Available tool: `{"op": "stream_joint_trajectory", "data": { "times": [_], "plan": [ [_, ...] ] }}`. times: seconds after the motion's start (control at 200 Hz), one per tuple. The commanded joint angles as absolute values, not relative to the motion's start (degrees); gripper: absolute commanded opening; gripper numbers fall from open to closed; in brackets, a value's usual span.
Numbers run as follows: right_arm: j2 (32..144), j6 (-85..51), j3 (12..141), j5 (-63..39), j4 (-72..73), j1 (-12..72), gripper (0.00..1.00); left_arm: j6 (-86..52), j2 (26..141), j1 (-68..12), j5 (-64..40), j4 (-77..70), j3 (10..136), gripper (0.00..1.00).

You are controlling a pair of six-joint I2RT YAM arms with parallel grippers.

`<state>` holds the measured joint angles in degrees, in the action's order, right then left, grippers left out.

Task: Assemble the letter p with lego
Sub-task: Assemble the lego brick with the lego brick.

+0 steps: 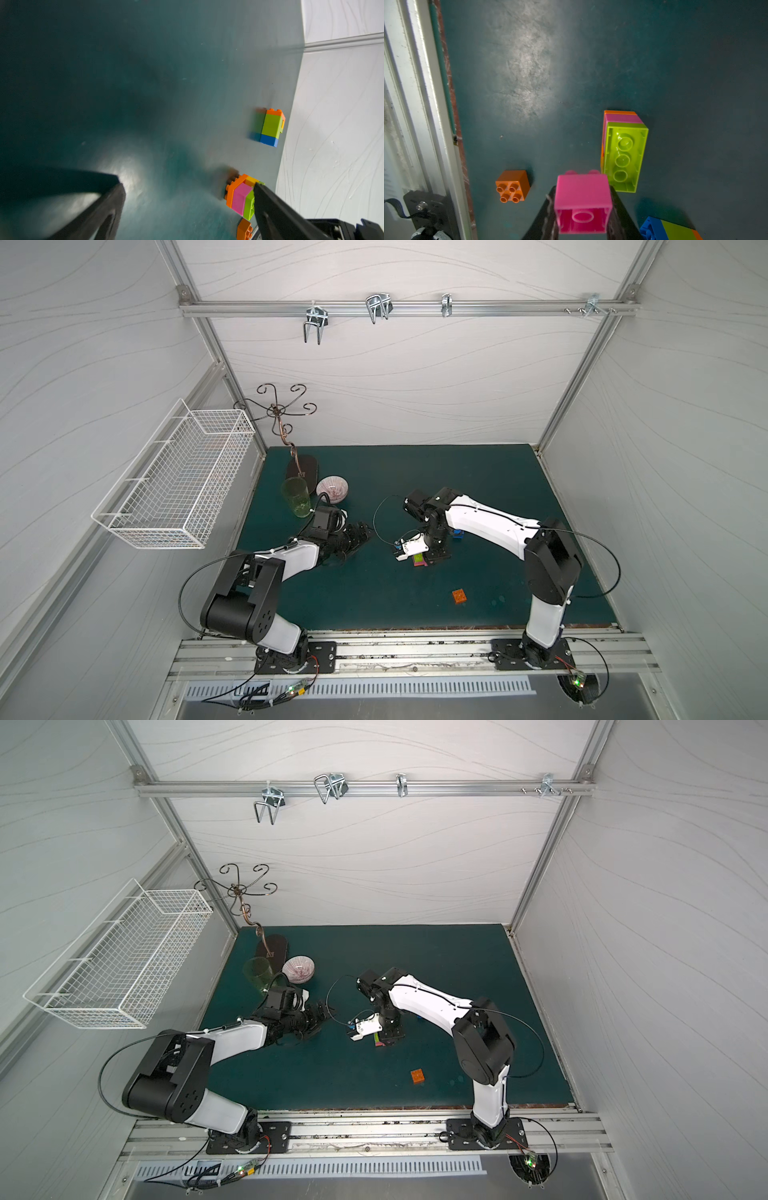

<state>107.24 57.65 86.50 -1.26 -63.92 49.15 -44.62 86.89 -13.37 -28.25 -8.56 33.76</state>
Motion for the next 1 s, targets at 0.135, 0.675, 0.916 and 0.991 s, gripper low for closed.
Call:
{"op": "stream_joint_trajectory", "data": {
  "times": [0.135,0.675,0.916,0.991],
  "plan": [
    [113.25,59.63,93.69,1.34,-69.18,50.09,0.00,-43.06,86.54,-12.41,-26.59,-8.28,31.89,0.99],
    [119.86,57.84,97.99,1.21,-70.83,51.50,0.00,-42.36,73.96,-12.00,-17.92,-4.92,27.93,0.99],
    [121.15,57.27,97.60,1.47,-70.97,51.94,0.00,-42.27,74.10,-12.02,-18.24,-4.94,28.04,0.99],
    [121.74,56.82,97.90,1.60,-70.86,52.27,0.00,-42.12,73.87,-12.02,-18.15,-4.84,27.96,0.99]
  ]
}}
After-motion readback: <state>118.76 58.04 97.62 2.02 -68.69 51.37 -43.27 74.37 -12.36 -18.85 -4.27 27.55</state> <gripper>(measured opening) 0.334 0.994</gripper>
